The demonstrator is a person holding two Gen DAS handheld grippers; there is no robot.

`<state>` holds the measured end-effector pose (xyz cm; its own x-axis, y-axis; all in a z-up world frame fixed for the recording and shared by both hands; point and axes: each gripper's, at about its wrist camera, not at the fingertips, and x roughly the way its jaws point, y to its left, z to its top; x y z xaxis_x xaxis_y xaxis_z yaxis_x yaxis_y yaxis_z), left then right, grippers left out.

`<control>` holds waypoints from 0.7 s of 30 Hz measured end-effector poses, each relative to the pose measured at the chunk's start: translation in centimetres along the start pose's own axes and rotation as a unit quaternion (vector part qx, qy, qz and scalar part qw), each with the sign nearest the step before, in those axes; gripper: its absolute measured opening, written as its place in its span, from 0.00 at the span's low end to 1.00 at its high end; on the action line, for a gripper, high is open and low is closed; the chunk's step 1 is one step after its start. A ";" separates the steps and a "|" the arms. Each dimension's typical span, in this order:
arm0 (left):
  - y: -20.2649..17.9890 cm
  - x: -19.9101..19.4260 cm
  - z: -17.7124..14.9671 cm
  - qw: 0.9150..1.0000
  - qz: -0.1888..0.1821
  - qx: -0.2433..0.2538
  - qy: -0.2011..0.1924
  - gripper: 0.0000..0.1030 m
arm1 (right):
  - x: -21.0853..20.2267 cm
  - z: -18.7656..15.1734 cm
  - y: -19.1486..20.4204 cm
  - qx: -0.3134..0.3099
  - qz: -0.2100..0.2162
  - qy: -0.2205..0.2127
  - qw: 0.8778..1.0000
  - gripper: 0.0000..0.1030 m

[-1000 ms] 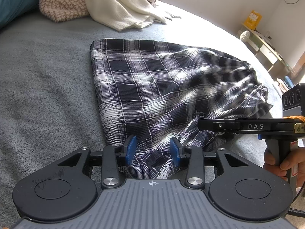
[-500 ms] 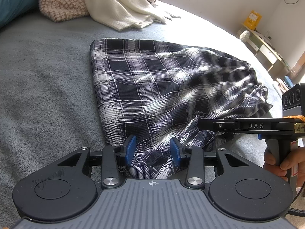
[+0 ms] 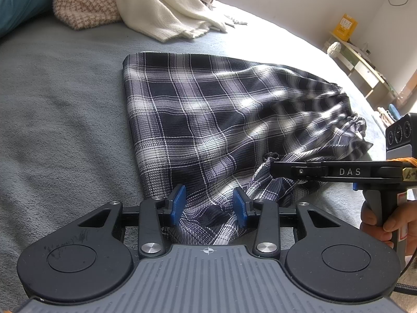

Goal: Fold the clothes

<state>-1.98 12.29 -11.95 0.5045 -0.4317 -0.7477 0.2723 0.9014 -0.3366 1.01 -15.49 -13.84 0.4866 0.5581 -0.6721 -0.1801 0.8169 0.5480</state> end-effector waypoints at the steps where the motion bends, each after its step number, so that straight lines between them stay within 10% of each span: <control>1: 0.0 0.0 0.0 1.000 0.000 0.000 0.000 0.39 | 0.0 0.0 0.0 0.000 0.000 0.000 1.000 0.00; 21: -1.7 -0.5 1.7 0.999 -0.017 0.029 -0.020 0.39 | 0.1 -0.3 -0.4 0.023 0.009 -0.002 1.000 0.00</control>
<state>-1.28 10.97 -9.98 0.5262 -0.4634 -0.7130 0.3357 0.8835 -0.3265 0.91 -15.77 -14.24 0.4877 0.5712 -0.6601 -0.1496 0.7997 0.5815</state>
